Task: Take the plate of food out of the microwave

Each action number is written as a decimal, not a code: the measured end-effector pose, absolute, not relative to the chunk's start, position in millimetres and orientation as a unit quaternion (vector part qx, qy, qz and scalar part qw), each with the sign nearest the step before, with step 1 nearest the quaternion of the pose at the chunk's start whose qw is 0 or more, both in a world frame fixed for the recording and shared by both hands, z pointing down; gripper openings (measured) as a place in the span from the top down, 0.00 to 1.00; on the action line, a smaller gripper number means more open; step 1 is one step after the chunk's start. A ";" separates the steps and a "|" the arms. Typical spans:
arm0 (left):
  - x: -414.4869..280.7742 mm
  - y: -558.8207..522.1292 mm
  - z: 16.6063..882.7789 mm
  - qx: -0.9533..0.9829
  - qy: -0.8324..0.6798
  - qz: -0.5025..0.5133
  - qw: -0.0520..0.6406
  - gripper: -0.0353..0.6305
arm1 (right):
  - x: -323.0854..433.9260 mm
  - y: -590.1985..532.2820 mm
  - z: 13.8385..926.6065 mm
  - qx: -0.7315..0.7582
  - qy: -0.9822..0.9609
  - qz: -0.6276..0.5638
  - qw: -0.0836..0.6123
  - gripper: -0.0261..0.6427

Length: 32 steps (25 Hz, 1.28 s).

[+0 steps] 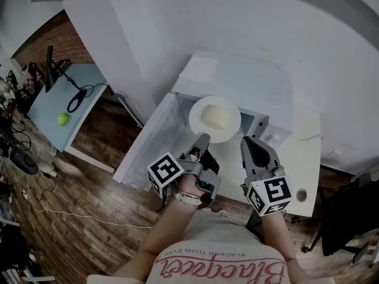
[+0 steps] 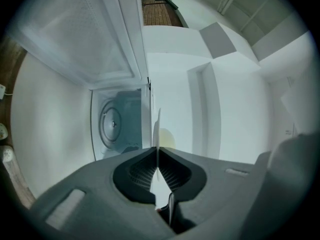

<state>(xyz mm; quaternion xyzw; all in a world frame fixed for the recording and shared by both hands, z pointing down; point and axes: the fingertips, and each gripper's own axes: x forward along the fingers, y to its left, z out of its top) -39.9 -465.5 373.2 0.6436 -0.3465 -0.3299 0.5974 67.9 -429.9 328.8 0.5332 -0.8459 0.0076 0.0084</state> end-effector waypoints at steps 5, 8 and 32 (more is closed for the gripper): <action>-34.7 -473.7 364.4 0.652 -0.341 -0.327 0.593 0.92 | 67.1 -430.1 317.7 0.539 -0.842 -0.011 0.003 0.94; -29.6 -479.7 361.4 0.656 -0.339 -0.322 0.593 0.92 | 68.5 -432.5 312.0 0.543 -0.839 -0.021 0.002 0.95; -6.0 -492.7 348.0 0.670 -0.314 -0.298 0.603 0.92 | 72.2 -439.8 316.9 0.558 -0.828 -0.024 0.044 0.95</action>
